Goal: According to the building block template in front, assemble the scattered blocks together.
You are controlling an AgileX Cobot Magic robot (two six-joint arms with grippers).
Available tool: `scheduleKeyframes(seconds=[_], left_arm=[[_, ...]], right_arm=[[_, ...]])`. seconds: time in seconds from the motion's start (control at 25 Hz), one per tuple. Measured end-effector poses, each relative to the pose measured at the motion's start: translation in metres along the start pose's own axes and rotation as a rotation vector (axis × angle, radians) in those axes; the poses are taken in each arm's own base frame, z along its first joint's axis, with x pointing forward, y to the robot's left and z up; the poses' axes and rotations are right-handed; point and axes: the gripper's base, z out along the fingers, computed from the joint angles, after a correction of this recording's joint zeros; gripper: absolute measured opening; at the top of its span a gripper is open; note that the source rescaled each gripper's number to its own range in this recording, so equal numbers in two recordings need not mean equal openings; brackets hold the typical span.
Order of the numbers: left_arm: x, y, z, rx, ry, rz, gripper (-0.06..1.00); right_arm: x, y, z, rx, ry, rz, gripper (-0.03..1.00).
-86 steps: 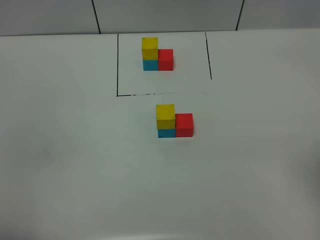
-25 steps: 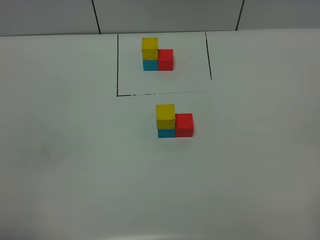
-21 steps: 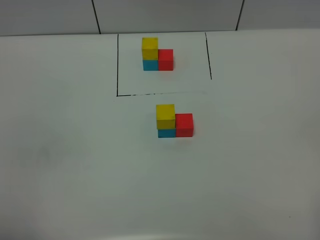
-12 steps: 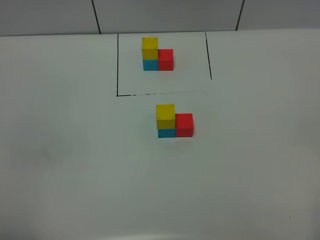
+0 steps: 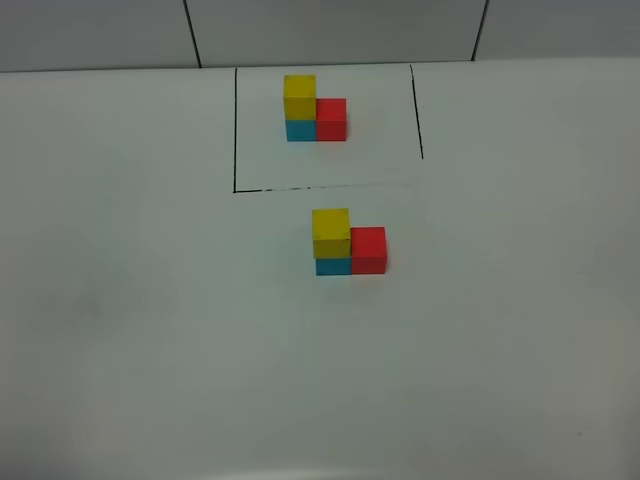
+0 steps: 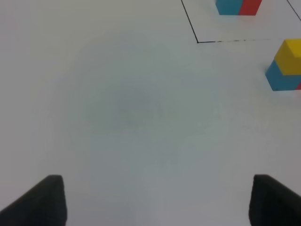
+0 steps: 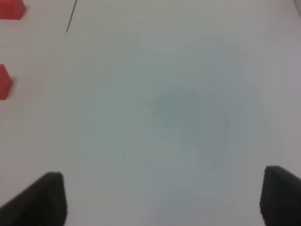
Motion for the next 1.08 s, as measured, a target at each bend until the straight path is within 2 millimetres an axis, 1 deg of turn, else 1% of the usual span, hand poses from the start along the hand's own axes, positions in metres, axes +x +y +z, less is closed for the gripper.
scheduleKeyframes(seconds=[1.08], left_arm=[[0.0,0.0,0.0,0.0,0.0,0.0,0.96]], right_arm=[[0.0,0.0006,0.0,-0.006,0.0,0.003,0.74]])
